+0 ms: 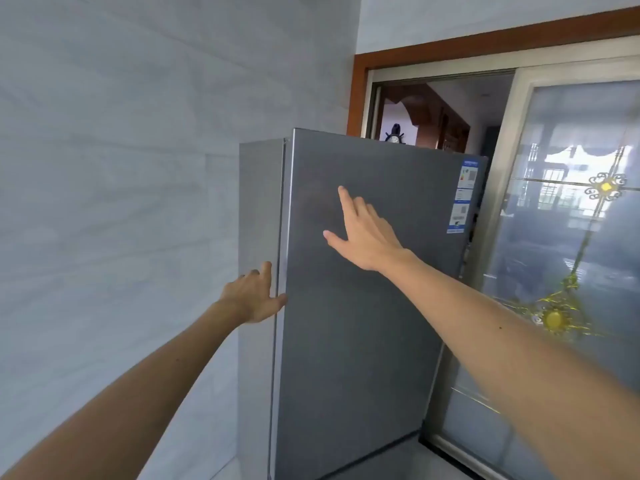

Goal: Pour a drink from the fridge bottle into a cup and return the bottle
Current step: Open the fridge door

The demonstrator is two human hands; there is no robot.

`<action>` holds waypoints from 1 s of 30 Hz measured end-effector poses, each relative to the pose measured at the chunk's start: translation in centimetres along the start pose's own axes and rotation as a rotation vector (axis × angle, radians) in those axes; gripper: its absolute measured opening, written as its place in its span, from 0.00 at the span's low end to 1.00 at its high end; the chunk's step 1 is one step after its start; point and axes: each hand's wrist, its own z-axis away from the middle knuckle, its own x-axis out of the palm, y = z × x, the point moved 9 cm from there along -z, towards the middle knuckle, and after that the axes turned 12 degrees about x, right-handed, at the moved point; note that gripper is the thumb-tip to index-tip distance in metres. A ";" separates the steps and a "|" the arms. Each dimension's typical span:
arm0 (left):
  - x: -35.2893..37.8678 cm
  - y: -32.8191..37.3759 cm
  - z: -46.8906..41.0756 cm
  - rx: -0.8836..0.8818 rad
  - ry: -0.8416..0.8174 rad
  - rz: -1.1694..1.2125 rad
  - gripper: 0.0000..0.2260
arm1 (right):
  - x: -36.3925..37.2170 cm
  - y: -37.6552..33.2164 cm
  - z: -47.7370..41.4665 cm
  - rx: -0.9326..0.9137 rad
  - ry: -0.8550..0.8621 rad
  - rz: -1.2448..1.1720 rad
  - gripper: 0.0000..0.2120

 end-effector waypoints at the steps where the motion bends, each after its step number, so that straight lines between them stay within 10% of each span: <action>1: 0.1 -0.2 -0.4 -0.012 0.028 0.052 0.30 | 0.0 -0.2 -1.1 -0.020 0.049 -0.009 0.40; 8: 0.9 -0.7 -3.4 -0.020 0.176 0.487 0.39 | -1.0 -1.3 -6.1 -0.010 0.370 -0.056 0.38; 30: 4.7 0.5 -6.0 -0.029 0.473 0.976 0.38 | 2.7 -3.4 -8.2 0.072 0.551 -0.164 0.33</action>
